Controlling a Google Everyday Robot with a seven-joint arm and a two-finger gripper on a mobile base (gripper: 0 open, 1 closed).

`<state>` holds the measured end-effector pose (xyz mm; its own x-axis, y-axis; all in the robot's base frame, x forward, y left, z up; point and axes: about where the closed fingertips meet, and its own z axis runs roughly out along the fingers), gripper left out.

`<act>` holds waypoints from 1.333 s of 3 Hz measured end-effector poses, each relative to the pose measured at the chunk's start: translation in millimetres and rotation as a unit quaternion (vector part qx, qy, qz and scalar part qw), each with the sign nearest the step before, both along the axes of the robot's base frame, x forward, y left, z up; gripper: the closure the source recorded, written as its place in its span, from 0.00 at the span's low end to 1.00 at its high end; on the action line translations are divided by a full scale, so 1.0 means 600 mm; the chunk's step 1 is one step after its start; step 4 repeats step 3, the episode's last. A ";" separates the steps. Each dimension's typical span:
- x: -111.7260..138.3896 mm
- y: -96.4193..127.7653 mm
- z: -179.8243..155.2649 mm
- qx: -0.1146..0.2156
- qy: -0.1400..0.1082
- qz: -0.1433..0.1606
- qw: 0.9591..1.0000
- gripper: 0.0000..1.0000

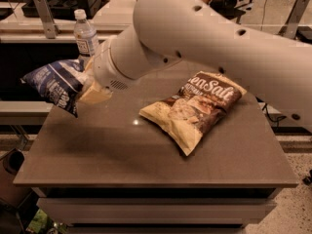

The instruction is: Pick blue chip bag

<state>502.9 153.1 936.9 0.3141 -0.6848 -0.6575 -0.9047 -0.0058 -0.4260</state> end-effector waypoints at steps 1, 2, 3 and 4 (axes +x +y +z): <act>0.006 -0.009 0.028 0.014 -0.016 0.004 1.000 1.00; 0.007 -0.015 0.048 0.020 -0.030 0.011 0.999 1.00; 0.007 -0.015 0.059 0.019 -0.040 0.019 0.999 1.00; 0.007 -0.015 0.059 0.019 -0.040 0.019 0.999 1.00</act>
Offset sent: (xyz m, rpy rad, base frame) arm 0.0095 -0.0160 0.0384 0.0593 -0.0832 0.0329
